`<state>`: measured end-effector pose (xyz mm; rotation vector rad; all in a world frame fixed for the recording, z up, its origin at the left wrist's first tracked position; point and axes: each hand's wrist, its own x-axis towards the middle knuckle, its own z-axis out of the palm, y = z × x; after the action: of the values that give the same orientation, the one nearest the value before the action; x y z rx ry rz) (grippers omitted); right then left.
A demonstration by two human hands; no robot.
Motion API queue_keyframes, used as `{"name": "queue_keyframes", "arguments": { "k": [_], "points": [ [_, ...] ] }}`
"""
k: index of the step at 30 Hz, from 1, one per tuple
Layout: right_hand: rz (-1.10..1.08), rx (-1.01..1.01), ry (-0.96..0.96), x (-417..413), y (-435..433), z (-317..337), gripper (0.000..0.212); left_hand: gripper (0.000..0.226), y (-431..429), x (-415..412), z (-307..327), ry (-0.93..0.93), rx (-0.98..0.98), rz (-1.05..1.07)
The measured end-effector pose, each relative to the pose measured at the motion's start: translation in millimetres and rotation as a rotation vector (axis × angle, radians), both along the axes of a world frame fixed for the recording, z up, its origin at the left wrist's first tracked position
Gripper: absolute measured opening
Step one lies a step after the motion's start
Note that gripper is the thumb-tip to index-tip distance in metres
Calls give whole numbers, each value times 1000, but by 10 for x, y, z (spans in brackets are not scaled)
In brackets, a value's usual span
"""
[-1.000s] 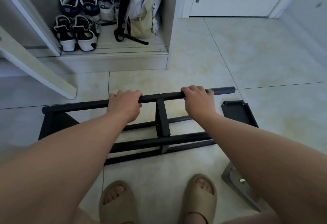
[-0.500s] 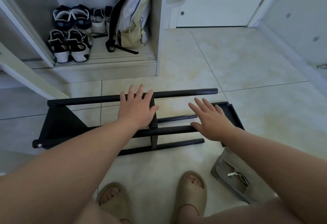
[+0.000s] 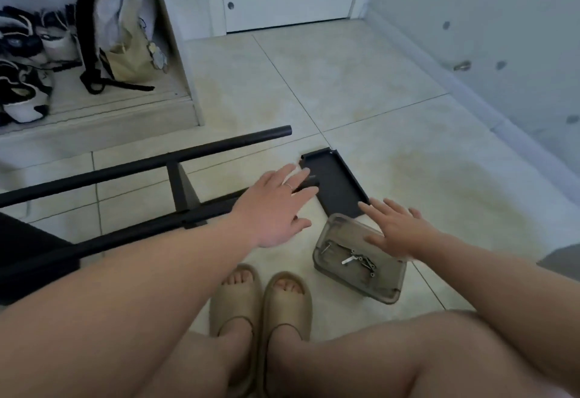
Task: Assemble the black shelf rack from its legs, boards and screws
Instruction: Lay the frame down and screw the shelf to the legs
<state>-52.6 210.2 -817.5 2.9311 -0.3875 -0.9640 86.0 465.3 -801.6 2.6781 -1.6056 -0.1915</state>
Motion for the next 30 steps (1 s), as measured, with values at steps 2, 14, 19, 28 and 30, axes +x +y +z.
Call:
{"name": "queue_keyframes", "arguments": {
  "k": [2, 14, 19, 28, 30],
  "points": [
    [-51, 25, 99, -32, -149, -198, 70, 61, -198, -108, -179, 61, 55, -108],
    [-181, 199, 301, 260, -563, -1676, 58, 53, -742, -353, -1661, 155, 317, -384],
    [-159, 182, 251, 344, -565, -2169, 40, 24, -681, -391, -1989, 98, 184, -397],
    [-4, 96, 201, 188, -595, -2503, 29, 11, -644, -360, -2050, 61, 53, -390],
    [6, 92, 197, 183, -609, -2495, 27, 13, -655, -382, -2057, 64, 63, -382]
  ]
}}
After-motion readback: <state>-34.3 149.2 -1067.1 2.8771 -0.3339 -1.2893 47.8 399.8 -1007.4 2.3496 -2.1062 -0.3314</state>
